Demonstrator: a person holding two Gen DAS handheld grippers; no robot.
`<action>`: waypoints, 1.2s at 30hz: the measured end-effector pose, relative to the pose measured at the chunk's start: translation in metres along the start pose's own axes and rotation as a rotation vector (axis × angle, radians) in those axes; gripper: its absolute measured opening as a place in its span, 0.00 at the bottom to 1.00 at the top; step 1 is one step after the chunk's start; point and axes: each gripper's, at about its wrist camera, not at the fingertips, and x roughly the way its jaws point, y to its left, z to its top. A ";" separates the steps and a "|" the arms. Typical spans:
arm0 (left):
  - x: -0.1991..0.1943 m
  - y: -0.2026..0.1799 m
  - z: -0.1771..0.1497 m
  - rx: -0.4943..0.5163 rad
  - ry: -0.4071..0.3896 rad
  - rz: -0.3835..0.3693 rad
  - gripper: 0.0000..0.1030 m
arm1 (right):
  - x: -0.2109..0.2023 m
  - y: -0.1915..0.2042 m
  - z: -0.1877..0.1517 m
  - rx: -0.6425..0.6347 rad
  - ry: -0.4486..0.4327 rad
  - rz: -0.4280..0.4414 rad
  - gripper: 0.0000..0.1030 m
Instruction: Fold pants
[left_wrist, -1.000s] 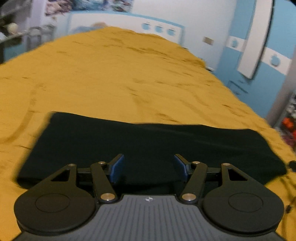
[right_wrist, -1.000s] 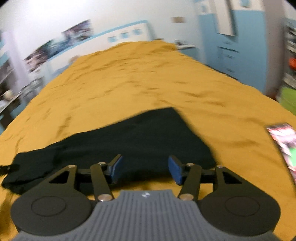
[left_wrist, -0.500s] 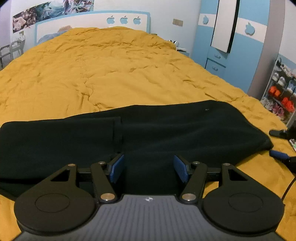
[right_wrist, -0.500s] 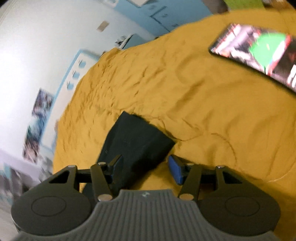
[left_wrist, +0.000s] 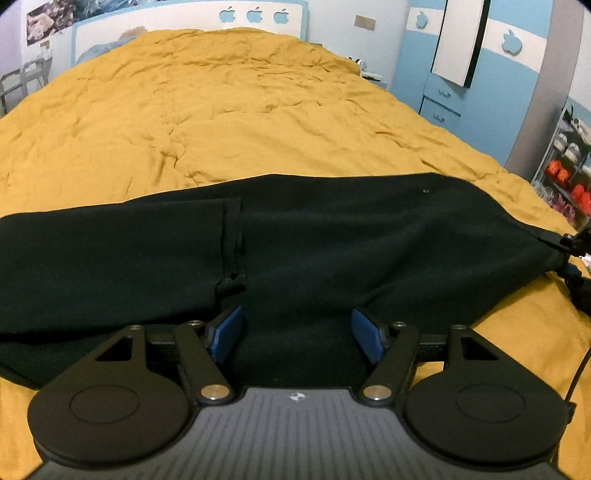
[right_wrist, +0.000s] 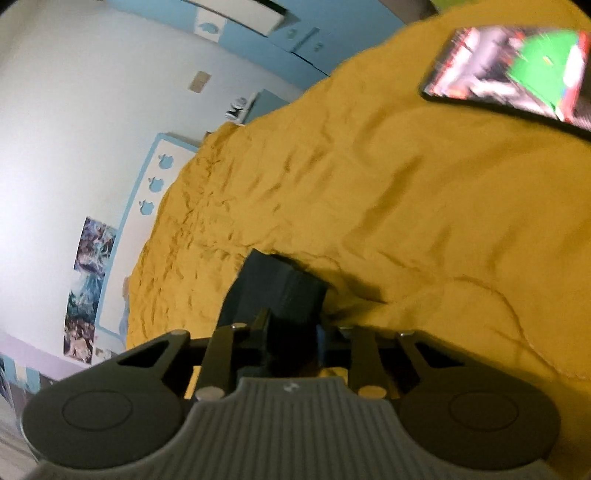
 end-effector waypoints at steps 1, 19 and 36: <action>-0.001 0.002 0.000 -0.010 -0.003 -0.008 0.77 | -0.003 0.010 0.000 -0.055 -0.016 0.017 0.17; -0.077 0.106 -0.008 -0.287 -0.136 -0.039 0.75 | 0.008 0.205 -0.195 -1.415 0.106 0.306 0.09; -0.044 0.102 0.003 -0.372 -0.037 -0.153 0.77 | -0.023 0.159 -0.163 -1.484 0.163 0.191 0.46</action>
